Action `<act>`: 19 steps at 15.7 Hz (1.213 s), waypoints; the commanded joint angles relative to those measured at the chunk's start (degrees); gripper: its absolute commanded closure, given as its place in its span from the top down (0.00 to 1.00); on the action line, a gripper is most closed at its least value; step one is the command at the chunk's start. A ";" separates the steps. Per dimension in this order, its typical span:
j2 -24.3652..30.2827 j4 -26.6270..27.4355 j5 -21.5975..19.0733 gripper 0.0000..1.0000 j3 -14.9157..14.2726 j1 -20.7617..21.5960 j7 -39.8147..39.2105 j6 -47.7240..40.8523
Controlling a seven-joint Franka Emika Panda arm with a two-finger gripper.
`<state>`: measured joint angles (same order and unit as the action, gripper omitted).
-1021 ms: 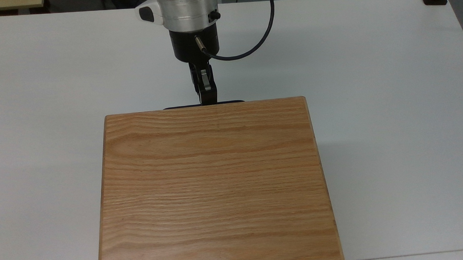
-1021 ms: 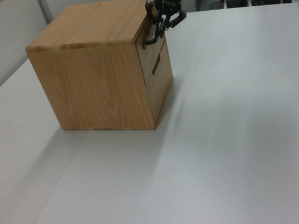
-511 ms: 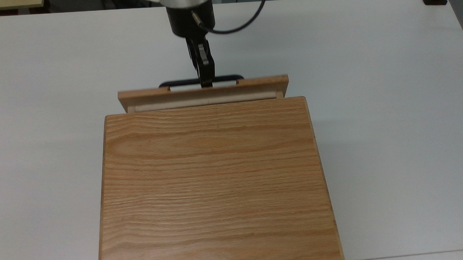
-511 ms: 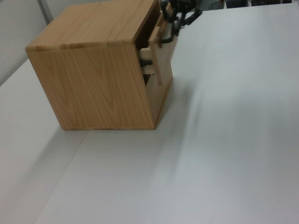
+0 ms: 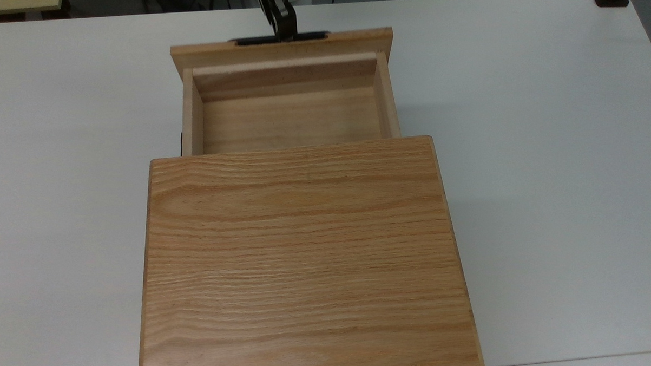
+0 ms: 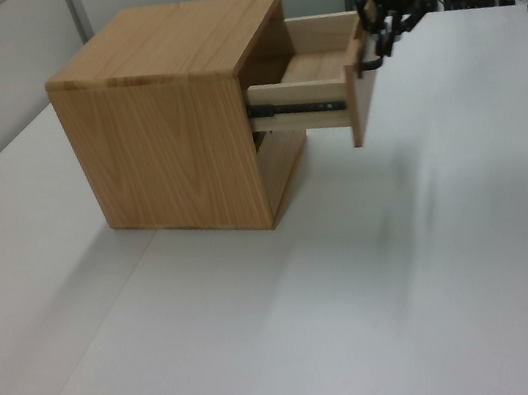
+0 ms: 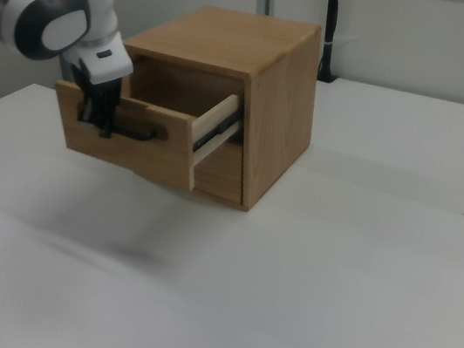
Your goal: Open the drawer by sliding it
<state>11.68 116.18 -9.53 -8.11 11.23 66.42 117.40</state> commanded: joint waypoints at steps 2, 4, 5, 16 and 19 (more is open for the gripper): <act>8.18 5.46 -2.86 0.00 0.37 1.60 -8.76 -3.04; 8.18 5.55 -2.86 0.00 0.37 1.60 -9.12 -4.10; 8.27 5.55 -2.86 0.00 0.20 1.60 -9.12 -4.37; 8.62 -1.12 -2.51 1.00 -0.94 1.25 -18.07 -10.69; 7.57 -5.07 0.29 1.00 -0.25 1.51 -30.06 -18.40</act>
<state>20.17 114.98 -10.98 -8.66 12.34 48.05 106.33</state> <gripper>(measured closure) 0.181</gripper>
